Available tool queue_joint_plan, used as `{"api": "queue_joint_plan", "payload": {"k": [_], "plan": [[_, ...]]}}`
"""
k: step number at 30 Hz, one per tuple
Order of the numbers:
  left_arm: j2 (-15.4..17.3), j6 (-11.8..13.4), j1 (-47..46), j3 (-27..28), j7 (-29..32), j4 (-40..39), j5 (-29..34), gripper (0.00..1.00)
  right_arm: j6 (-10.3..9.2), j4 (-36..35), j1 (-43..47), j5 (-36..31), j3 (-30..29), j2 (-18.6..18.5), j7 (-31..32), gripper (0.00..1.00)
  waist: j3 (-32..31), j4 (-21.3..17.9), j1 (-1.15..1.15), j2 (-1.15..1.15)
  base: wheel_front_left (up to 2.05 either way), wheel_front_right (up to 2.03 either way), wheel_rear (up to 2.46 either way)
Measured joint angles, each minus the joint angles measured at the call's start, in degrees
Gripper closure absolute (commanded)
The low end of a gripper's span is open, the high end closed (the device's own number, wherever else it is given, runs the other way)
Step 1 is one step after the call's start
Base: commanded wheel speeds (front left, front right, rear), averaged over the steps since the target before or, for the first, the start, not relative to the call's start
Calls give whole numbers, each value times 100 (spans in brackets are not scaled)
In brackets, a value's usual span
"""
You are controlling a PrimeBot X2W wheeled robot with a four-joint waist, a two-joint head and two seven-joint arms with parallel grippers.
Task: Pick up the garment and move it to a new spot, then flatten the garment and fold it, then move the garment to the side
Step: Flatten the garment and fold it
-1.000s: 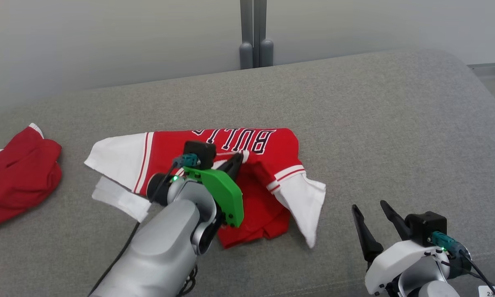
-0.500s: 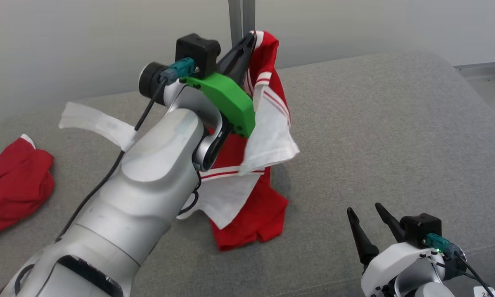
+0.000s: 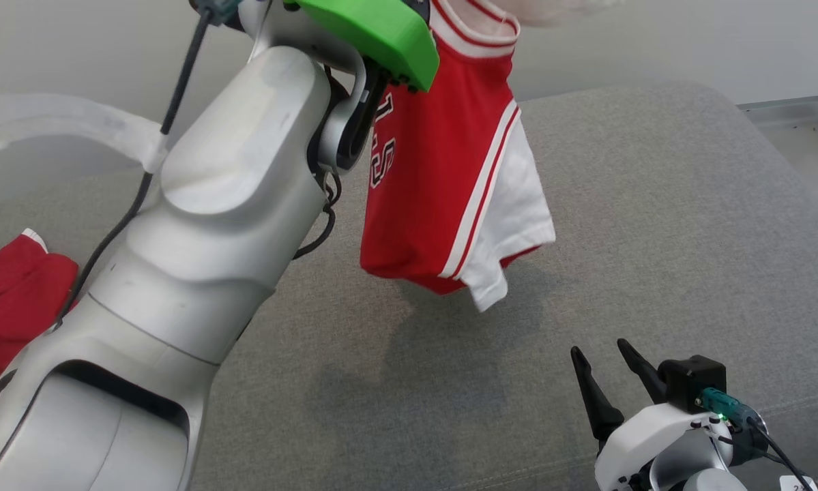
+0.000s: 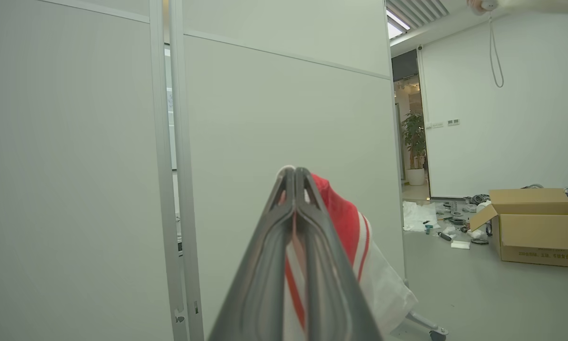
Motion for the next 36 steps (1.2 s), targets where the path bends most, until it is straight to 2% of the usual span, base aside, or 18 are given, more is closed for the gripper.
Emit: {"api": "queue_joint_plan", "payload": {"k": [3, 6, 14, 23, 25, 27, 28, 29, 33, 36], "plan": [[-1, 15, -35, 356, -26, -414, 115, 100, 0, 0, -2, 0, -1, 1, 0, 0, 18, 28, 0, 0, 0, 0, 0], [-2, -70, 186, 504, -38, -646, 19, 100, 0, 2, -9, 1, -12, 0, -1, 0, 45, 76, 0, 0, 0, 0, 0], [107, -216, 1577, 368, -36, 70, -183, 100, 0, 8, -13, 7, -89, -1, -8, 0, 120, 259, 0, 0, 0, 0, 0], [737, -23, 2420, 797, -35, 921, -92, 100, 0, -34, -68, -19, -93, 1, 14, 0, 245, 444, 0, 0, 0, 0, 0], [858, 149, 2486, 954, -35, 1059, 1, 100, 0, -38, -96, -29, -90, 2, 31, 0, 269, 473, 0, 0, 0, 0, 0], [984, 471, 2497, 1165, -36, 1136, 186, 100, 0, -51, -119, -35, -81, 0, 35, 0, 294, 493, 0, 0, 0, 0, 0], [1046, 613, 2500, 1239, -37, 1200, 264, 38, 0, -56, -121, -36, -76, 1, 49, 0, 304, 500, 0, 0, 0, 0, 0], [1094, 798, 2547, 1366, -37, 1301, 380, 0, 0, -57, -126, -37, -64, 1, 52, 0, 315, 503, 0, 0, 0, 0, 0], [1109, 808, 2609, 1417, -37, 1465, 517, 0, 0, -56, -133, -37, -34, 1, 62, 0, 298, 481, 0, 0, 0, 0, 0], [1082, 633, 2650, 1290, -36, 1578, 634, 0, 0, -41, -133, -37, -49, 0, 68, 0, 269, 471, 0, 0, 0, 0, 0]]}}
